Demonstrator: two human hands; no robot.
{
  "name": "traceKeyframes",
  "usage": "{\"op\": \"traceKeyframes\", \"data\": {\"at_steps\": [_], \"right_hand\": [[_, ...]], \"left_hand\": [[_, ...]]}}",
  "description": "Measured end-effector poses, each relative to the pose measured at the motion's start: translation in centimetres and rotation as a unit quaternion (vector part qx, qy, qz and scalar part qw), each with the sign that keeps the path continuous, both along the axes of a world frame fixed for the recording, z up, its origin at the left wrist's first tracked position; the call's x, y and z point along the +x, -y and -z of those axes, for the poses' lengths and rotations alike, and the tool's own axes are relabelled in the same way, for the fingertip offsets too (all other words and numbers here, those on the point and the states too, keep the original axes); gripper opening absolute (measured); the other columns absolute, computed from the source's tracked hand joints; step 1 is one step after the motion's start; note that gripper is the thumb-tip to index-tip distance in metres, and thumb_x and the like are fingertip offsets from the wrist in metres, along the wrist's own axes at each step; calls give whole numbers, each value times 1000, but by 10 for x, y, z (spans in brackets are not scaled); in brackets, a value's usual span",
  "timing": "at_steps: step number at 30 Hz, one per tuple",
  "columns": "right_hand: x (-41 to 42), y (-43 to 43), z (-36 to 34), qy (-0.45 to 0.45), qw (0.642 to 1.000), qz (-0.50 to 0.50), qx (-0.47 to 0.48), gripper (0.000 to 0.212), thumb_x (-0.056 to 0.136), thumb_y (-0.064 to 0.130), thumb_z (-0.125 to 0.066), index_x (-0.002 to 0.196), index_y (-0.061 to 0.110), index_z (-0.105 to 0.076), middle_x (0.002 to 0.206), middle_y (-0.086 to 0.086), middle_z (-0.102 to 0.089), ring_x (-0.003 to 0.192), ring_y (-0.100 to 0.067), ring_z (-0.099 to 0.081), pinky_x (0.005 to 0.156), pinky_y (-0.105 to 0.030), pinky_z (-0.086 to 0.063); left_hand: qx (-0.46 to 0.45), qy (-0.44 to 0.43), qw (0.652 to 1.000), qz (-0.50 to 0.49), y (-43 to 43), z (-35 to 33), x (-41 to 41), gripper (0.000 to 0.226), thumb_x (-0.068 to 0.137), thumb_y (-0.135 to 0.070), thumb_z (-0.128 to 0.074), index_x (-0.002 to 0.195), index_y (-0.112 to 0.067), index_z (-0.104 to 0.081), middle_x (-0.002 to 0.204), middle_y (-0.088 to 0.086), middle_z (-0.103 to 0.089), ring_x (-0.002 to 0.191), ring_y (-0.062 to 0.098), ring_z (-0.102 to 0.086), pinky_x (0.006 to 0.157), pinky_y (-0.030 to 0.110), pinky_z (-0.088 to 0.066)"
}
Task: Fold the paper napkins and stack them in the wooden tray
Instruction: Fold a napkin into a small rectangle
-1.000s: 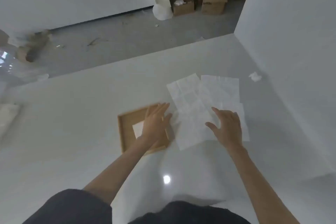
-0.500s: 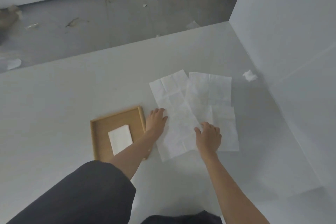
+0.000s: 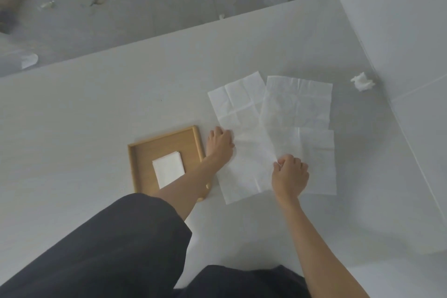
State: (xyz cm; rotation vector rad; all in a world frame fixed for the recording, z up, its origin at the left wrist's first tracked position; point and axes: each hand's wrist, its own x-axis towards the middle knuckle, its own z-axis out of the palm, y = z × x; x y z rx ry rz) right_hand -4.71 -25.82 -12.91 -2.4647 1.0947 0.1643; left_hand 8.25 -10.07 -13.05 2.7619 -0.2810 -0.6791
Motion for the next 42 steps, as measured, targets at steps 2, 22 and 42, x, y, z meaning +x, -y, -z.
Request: {"op": "traceKeyframes", "data": {"at_steps": [2, 22, 42], "right_hand": [[-4, -2, -6, 23, 1000, -10, -6, 10, 90, 21, -69, 93, 13, -64, 93, -7, -69, 100, -34, -56, 82, -40, -40], [70, -9, -221, 99, 714, -98, 686, 52, 99, 56, -42, 144, 32, -51, 134, 1, -66, 120, -24, -64, 101, -47, -46], [75, -142, -252, 115, 744, -276, 598, 41, 97, 16, -59, 138, 21, -55, 131, -1, -68, 121, -23, -65, 102, -46, -50]], "left_hand": [[-17, 16, 1000, 13, -2, -5, -5, 9, 93, -10, -53, 101, -9, -55, 112, 13, -50, 101, 32, -48, 87, 35, -37], [-632, -247, 666, -309, -160, -211, -96, 55, 93, 9, -43, 133, -21, -63, 140, 5, -61, 124, 24, -61, 93, 32, -54], [-607, -20, 735, -301, -258, -251, -104, 54, 94, -4, -61, 138, -35, -57, 140, -3, -61, 132, 23, -55, 110, 45, -45]]}}
